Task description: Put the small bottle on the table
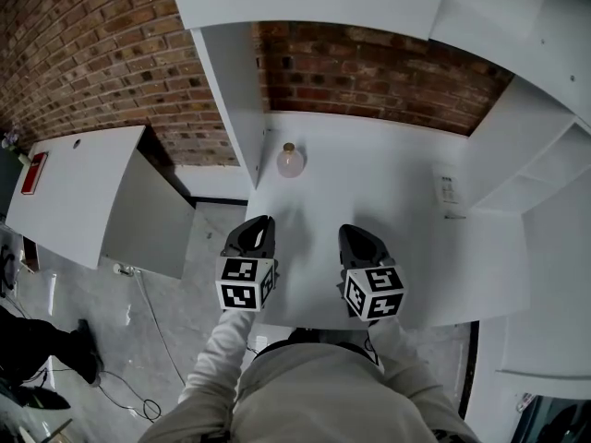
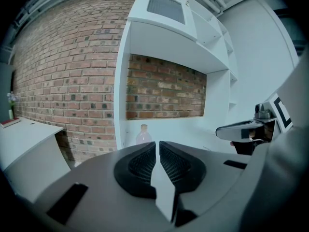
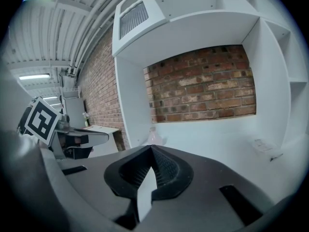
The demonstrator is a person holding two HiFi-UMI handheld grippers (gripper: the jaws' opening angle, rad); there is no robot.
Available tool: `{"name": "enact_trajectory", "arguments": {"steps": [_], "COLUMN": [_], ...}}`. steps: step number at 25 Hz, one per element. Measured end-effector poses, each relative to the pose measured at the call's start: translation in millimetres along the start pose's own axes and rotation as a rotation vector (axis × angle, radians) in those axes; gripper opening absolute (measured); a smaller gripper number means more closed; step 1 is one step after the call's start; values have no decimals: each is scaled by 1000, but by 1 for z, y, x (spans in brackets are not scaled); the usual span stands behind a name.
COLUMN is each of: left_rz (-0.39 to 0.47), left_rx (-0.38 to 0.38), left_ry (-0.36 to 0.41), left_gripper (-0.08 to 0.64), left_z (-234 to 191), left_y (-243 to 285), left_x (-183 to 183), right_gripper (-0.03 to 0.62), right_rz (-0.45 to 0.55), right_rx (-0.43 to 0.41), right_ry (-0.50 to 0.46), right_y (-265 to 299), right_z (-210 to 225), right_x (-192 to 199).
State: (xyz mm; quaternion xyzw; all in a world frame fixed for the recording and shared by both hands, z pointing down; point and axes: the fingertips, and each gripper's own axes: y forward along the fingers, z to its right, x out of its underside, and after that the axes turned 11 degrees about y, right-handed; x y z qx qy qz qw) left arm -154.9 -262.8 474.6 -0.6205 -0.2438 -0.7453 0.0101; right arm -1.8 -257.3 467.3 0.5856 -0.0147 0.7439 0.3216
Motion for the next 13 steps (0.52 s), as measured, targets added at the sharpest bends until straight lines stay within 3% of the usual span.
{"name": "enact_trajectory", "arguments": {"steps": [13], "left_rz": [-1], "left_rx": [19], "left_ry": [13], "left_gripper": [38], "left_z": [-2], "left_y": [9], "left_x": [1], "right_gripper": [26], "right_rz": [3], "right_rx": [7], "right_ry": [6], "right_y": [5], "right_z": [1], "right_x": [2]}}
